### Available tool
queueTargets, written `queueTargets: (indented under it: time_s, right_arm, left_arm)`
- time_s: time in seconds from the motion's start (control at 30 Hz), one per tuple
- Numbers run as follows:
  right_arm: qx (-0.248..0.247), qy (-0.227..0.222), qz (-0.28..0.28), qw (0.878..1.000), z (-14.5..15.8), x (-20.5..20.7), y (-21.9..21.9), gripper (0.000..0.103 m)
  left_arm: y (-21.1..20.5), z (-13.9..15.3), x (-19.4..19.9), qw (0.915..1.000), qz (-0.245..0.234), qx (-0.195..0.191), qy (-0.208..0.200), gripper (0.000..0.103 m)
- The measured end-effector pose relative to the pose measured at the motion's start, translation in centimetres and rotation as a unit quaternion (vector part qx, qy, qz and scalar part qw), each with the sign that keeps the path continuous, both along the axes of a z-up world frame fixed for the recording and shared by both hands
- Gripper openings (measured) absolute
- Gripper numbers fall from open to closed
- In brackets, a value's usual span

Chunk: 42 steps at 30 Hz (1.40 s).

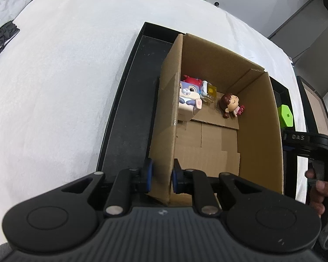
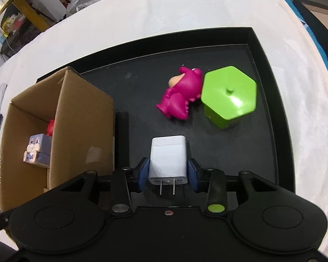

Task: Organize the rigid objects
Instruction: 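Carry the white charger into the box and open the right gripper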

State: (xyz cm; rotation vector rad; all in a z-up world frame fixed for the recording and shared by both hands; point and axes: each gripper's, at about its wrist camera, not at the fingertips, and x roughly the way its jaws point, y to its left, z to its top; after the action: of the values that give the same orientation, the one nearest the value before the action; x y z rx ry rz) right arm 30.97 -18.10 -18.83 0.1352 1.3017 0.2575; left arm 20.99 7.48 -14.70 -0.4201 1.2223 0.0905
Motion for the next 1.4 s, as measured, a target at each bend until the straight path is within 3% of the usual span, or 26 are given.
queueTargets:
  time_s: [0.43, 1.4]
  right_arm:
    - [0.035, -0.013, -0.025, 0.999, 3.0, -2.6, -2.6, 0.037]
    - [0.069, -0.085, -0.016, 0.994, 10.4, -4.8, -1.5, 0.037]
  left_arm:
    - [-0.4, -0.1, -0.4, 0.9999, -0.001, 0.010, 0.005, 0.015]
    - [-0.8, 0.5, -1.3, 0.9998, -0.013, 0.017, -0.004, 0.015]
